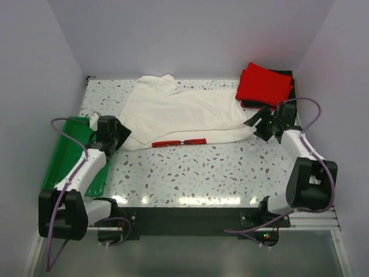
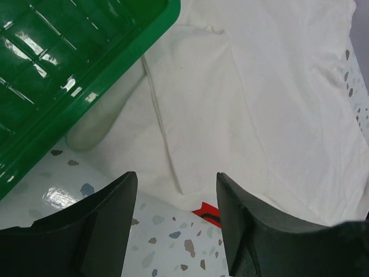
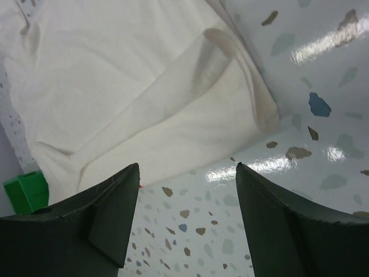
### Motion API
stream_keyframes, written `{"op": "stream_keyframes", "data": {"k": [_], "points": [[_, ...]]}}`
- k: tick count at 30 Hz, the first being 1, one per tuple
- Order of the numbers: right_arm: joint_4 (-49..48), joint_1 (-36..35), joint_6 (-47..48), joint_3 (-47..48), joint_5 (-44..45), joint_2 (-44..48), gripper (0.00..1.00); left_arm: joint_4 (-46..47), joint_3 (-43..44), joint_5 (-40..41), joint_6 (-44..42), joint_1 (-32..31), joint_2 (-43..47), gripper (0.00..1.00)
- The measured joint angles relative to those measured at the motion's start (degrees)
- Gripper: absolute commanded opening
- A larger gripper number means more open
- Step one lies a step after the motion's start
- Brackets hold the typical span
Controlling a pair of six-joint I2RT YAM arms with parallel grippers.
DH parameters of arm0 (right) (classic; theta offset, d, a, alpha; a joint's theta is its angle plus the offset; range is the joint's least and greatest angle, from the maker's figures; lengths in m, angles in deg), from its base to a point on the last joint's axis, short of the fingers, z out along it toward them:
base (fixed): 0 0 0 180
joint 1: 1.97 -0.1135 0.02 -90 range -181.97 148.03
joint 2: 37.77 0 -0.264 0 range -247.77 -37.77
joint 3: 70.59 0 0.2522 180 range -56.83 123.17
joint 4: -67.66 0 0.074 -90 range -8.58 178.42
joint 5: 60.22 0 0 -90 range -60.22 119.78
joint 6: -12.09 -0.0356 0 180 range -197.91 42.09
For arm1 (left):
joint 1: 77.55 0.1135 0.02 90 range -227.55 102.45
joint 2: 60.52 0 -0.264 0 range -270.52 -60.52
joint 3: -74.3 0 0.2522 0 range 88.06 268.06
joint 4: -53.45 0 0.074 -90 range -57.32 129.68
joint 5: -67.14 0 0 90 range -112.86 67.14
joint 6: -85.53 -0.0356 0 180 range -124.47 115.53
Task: Fold and stack the t-shirts
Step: Fold the tshirt
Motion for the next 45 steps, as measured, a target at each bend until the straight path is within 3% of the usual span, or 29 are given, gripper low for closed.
{"op": "stream_keyframes", "data": {"k": [5, 21, 26, 33, 36, 39, 42, 45], "points": [[1.1, -0.1, 0.4, -4.0, 0.2, -0.6, 0.7, -0.4, -2.6, 2.6, 2.9, -2.4, -1.7, 0.58], [-0.7, -0.8, 0.7, -4.0, 1.6, -7.0, 0.7, -0.8, -2.8, 11.6, 7.0, -2.5, -11.7, 0.57], [-1.4, -0.9, 0.7, -4.0, 2.4, -8.1, 0.68, -0.8, -2.8, 12.3, 7.5, -2.5, -13.7, 0.46], [-2.2, -1.3, 0.4, -4.0, 3.9, -10.0, 0.64, -0.6, -2.8, 12.8, 7.6, -2.5, -15.0, 0.42], [-2.8, -1.4, 0.1, -4.0, 4.6, -10.6, 0.59, -0.4, -2.6, 12.9, 7.5, -2.5, -15.4, 0.38], [-3.9, -1.6, -0.3, -4.0, 5.6, -11.5, 0.56, -0.1, -2.5, 12.9, 7.5, -2.5, -15.7, 0.26], [-5.0, -1.6, -0.9, -3.5, 6.0, -12.4, 0.47, 0.3, -2.5, 12.8, 7.4, -2.5, -16.0, 0.15], [-6.4, -1.7, -1.7, -2.9, 6.3, -14.0, 0.31, 0.5, -2.5, 12.4, 7.3, -2.5, -16.2, 0.0]]}}
